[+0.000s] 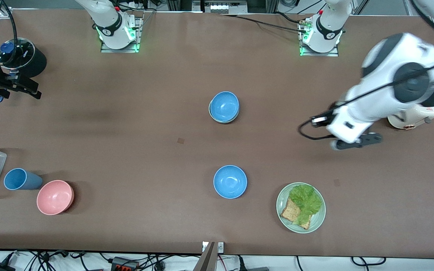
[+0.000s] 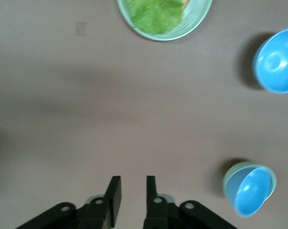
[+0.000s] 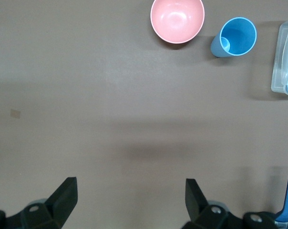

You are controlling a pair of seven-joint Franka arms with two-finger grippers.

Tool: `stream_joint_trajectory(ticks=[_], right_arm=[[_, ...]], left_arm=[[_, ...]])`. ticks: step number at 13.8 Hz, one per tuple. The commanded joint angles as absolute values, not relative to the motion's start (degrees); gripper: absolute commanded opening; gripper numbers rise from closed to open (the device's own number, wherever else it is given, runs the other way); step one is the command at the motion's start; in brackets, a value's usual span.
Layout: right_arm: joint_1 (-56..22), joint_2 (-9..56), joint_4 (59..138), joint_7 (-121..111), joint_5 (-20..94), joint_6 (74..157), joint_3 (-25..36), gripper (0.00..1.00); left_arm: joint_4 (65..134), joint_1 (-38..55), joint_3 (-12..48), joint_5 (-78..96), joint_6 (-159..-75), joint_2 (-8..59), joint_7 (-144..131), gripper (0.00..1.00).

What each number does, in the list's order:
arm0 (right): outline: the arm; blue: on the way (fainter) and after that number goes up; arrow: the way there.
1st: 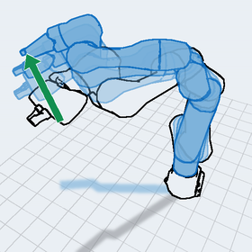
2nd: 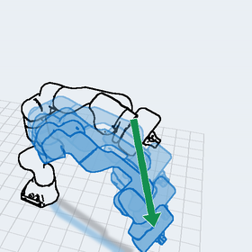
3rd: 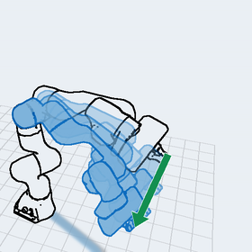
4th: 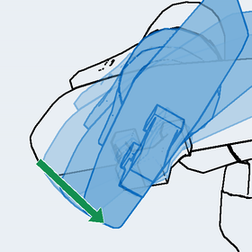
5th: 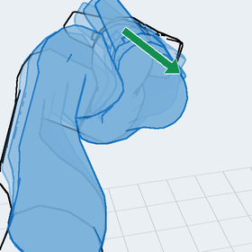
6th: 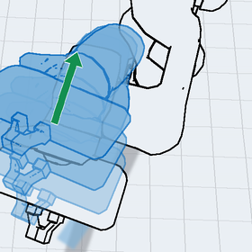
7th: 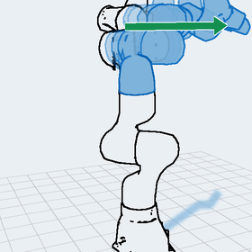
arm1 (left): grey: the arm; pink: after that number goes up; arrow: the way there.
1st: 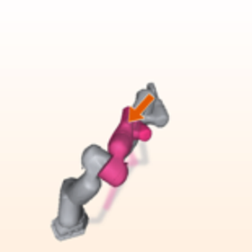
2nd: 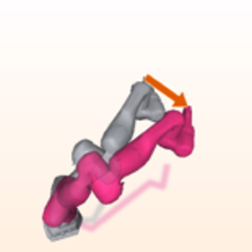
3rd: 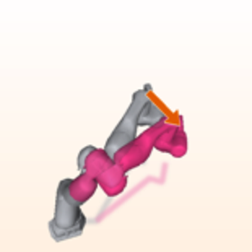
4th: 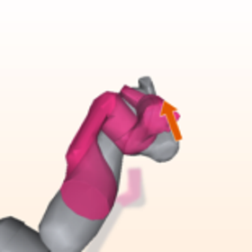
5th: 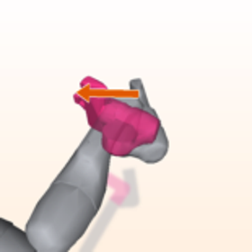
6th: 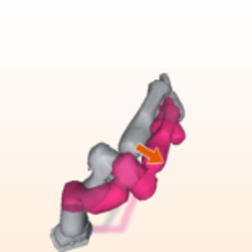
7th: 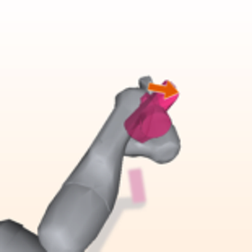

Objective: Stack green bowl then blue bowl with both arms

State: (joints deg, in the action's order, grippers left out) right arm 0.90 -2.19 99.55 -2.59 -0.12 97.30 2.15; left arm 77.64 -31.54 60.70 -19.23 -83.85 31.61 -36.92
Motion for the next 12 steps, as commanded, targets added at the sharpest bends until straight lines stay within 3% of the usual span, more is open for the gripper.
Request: stream_joint_trajectory(ticks=[1, 2, 4, 5, 8, 12], right_arm=[[1.67, -2.90, 99.23, -3.25, -0.70, 96.24, 1.58, 1.00], [1.67, -2.90, 99.14, -3.34, -0.70, 96.24, 1.58, 1.00], [1.67, -2.90, 99.23, -3.34, -0.79, 96.24, 1.58, 1.00], [1.67, -2.90, 99.14, -3.25, -0.70, 96.50, 1.58, 1.00], [1.76, -2.90, 99.23, -3.25, -0.70, 96.59, 1.67, 1.00], [1.76, -2.90, 99.14, -3.08, -0.70, 96.77, 1.67, 1.00]], left_arm=[[66.48, -30.15, 59.50, -18.63, -73.34, 33.75, -29.03, 0.67], [64.97, -30.23, 59.24, -18.98, -71.47, 33.75, -27.09, 1.00], [64.86, -29.98, 56.01, -19.51, -71.02, 32.44, -22.87, 1.00], [65.73, -28.40, 51.46, -18.82, -71.45, 27.82, -20.24, 1.00], [72.05, -16.46, 30.30, -10.85, -75.47, 18.58, -16.70, 1.00], [94.87, -15.47, 18.48, -3.34, -94.26, 1.70, -16.52, 1.00]])
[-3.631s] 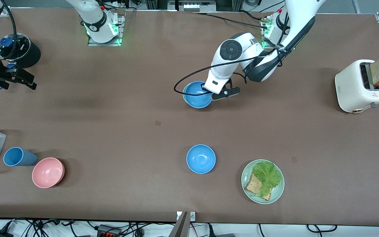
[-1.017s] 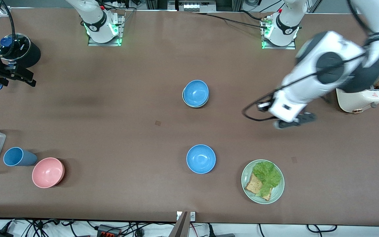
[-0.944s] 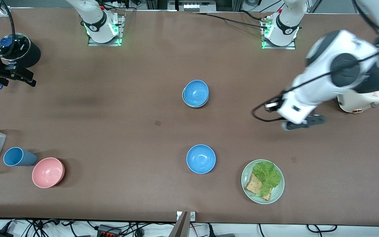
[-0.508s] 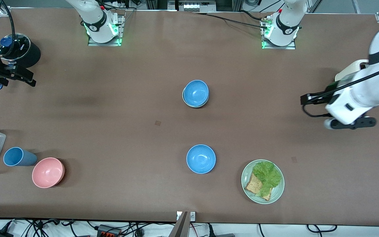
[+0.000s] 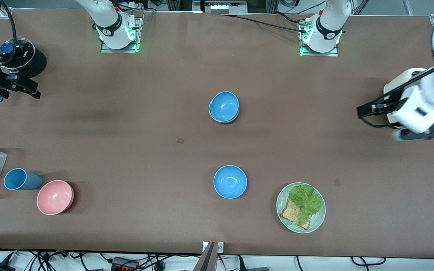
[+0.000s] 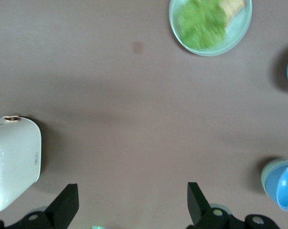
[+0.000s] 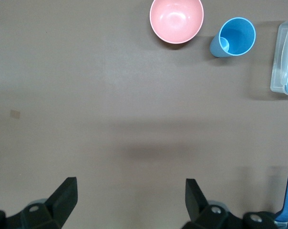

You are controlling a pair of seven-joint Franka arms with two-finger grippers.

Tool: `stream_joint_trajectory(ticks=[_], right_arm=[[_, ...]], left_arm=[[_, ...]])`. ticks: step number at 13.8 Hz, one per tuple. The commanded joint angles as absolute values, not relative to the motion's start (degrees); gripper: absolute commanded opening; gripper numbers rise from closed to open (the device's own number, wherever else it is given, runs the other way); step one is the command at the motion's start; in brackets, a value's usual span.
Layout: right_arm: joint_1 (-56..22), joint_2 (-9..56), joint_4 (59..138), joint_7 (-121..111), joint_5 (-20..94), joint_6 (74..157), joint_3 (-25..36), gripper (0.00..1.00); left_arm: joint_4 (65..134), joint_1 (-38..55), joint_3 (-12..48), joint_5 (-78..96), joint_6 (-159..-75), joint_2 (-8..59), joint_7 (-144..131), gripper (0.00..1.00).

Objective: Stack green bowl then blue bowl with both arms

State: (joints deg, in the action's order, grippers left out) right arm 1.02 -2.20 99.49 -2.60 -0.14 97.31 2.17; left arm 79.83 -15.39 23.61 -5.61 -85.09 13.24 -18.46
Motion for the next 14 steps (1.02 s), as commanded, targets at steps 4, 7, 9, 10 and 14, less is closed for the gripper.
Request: stream_joint_trajectory(ticks=[4, 7, 9, 10, 14], right_arm=[[1.76, -2.81, 99.14, -3.08, -0.70, 96.77, 1.67, 1.00], [1.76, -2.81, 99.23, -3.08, -0.70, 96.77, 1.67, 1.00], [1.76, -2.90, 99.23, -3.25, -0.70, 96.68, 1.67, 1.00], [1.76, -2.81, 99.23, -3.25, -0.70, 96.77, 1.67, 1.00], [1.76, -2.81, 99.23, -3.25, -0.70, 96.77, 1.67, 1.00]], left_arm=[[99.14, -6.60, 8.26, -2.55, -93.79, -2.20, -8.13, 1.00], [97.48, -6.94, 8.35, -2.55, -93.78, -0.71, -4.39, 1.00], [96.77, -6.94, 8.44, -1.59, -93.78, -0.27, -4.31, 1.00], [96.85, -6.94, 8.52, -0.80, -93.69, -0.26, -4.31, 1.00], [95.90, -7.12, 8.35, -0.70, -93.34, 0.26, -3.60, 1.00]])
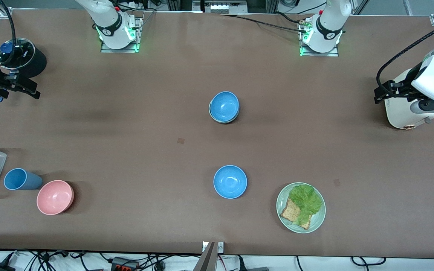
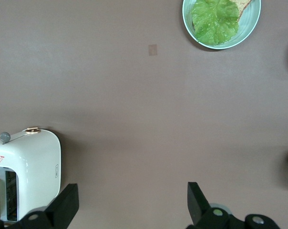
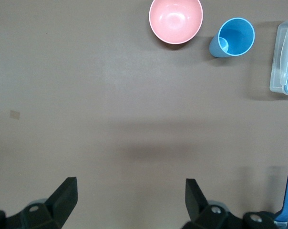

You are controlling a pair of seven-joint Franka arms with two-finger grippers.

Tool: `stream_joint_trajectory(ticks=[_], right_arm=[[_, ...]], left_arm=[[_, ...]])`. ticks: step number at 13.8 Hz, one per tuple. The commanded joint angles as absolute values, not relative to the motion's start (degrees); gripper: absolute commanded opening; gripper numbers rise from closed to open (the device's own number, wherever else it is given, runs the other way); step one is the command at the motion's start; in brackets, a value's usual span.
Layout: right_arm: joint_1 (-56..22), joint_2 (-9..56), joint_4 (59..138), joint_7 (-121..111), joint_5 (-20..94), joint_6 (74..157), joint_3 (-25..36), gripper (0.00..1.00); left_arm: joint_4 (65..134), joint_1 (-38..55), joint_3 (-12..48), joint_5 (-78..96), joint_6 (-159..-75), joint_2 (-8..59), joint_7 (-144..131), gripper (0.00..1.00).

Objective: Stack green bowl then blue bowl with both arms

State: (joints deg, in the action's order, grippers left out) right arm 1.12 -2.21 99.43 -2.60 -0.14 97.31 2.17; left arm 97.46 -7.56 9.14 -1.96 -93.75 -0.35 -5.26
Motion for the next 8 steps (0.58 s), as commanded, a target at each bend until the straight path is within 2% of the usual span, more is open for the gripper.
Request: stream_joint_trajectory(ticks=[1, 8], right_arm=[[1.76, -2.81, 99.14, -3.34, -0.70, 96.68, 1.67, 1.00], [1.76, -2.81, 99.14, -3.25, -0.70, 96.86, 1.67, 1.00]], left_arm=[[95.45, -7.12, 8.35, -0.70, -93.17, 0.70, -3.60, 1.00], [95.45, -7.03, 8.70, -0.62, -92.99, 0.88, -3.69, 1.00]])
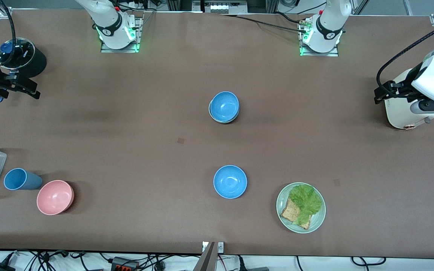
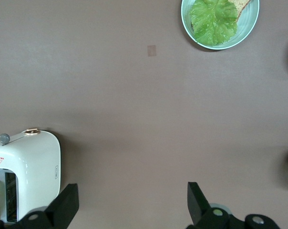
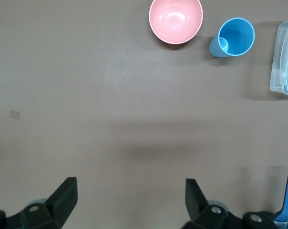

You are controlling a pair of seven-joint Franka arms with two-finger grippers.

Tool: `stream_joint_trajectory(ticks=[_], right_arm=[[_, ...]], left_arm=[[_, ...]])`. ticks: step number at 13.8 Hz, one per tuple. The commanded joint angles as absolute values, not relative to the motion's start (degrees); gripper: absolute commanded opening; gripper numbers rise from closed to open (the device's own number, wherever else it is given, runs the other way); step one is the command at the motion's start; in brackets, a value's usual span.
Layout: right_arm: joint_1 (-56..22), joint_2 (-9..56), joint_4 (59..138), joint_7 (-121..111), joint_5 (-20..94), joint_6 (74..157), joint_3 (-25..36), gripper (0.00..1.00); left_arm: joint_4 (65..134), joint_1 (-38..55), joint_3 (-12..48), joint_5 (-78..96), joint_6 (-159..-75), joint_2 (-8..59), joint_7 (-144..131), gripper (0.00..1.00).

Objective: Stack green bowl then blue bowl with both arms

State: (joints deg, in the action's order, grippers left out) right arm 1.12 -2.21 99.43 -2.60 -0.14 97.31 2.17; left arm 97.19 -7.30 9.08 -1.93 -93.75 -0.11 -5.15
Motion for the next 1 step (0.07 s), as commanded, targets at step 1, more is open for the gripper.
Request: stream_joint_trajectory(ticks=[1], right_arm=[[1.76, -2.81, 99.23, -3.25, -0.70, 96.77, 1.67, 1.00]], left_arm=[[95.45, -7.12, 8.70, -0.53, -92.99, 0.88, -3.69, 1.00]])
